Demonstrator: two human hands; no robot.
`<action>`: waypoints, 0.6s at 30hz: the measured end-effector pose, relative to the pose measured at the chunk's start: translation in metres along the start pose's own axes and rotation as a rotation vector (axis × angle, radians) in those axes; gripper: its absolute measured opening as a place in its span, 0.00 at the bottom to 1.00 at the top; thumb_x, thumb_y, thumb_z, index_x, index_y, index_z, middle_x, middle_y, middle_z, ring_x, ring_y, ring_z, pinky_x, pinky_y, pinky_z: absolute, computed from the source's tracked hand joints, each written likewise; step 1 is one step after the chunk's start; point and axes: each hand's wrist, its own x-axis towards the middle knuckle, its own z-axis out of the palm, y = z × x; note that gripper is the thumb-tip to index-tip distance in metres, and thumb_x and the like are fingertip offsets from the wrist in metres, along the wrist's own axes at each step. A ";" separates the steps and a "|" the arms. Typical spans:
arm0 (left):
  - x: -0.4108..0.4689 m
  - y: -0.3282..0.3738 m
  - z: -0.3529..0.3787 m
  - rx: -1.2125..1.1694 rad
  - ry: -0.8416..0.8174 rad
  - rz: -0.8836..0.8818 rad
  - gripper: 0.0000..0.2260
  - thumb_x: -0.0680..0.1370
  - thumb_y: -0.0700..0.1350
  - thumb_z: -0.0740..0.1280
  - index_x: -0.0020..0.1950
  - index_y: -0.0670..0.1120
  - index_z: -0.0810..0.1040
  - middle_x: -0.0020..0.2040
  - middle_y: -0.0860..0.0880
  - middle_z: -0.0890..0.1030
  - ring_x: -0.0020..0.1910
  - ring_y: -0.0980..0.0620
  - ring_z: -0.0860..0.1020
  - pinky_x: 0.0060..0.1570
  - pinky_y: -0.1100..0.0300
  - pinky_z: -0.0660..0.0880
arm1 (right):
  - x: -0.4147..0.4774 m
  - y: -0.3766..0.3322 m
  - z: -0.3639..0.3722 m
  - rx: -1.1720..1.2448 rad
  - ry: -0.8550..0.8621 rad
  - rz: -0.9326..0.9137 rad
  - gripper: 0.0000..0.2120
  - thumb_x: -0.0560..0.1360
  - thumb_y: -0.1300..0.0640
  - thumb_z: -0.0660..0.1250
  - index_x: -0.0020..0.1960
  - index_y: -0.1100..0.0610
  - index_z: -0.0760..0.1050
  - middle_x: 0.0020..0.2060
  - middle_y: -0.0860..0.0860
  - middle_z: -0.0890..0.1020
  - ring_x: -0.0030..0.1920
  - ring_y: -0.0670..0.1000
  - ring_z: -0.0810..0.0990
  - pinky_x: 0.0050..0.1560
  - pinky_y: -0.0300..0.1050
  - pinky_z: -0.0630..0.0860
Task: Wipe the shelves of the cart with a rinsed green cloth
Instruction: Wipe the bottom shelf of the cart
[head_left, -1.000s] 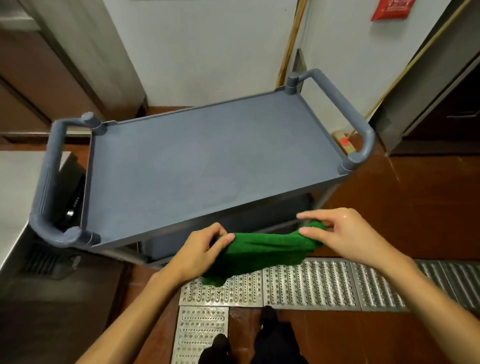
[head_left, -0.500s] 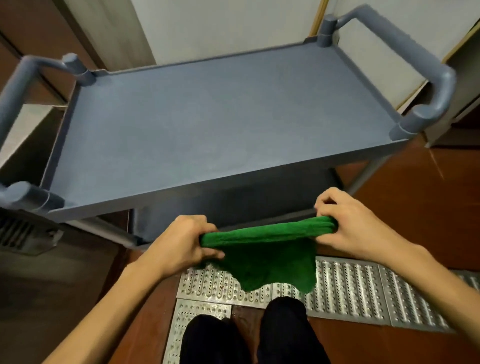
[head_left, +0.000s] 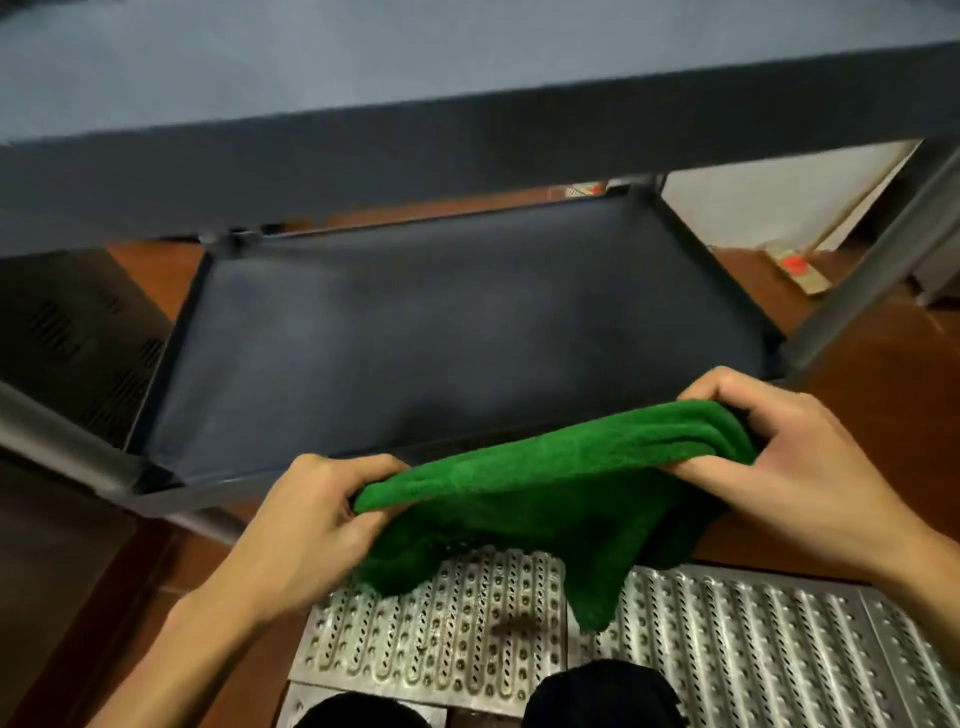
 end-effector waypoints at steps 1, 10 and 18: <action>-0.001 -0.008 0.015 -0.062 0.016 -0.002 0.10 0.74 0.52 0.63 0.45 0.51 0.84 0.30 0.55 0.79 0.28 0.61 0.75 0.32 0.57 0.71 | -0.002 0.011 0.009 0.012 0.031 -0.013 0.10 0.68 0.55 0.78 0.42 0.47 0.77 0.37 0.47 0.82 0.38 0.49 0.81 0.40 0.46 0.74; -0.003 -0.068 0.111 -0.492 0.194 -0.104 0.17 0.76 0.48 0.73 0.27 0.55 0.79 0.25 0.59 0.72 0.28 0.66 0.68 0.29 0.71 0.64 | -0.014 0.100 0.076 0.120 0.136 -0.056 0.11 0.66 0.47 0.76 0.44 0.34 0.80 0.40 0.37 0.84 0.41 0.39 0.83 0.45 0.42 0.82; -0.006 -0.130 0.151 -0.477 0.172 -0.272 0.20 0.68 0.58 0.77 0.43 0.41 0.84 0.38 0.38 0.84 0.38 0.42 0.85 0.39 0.56 0.76 | -0.007 0.163 0.154 0.230 0.060 0.048 0.07 0.67 0.46 0.73 0.43 0.46 0.84 0.37 0.49 0.86 0.35 0.51 0.84 0.34 0.41 0.80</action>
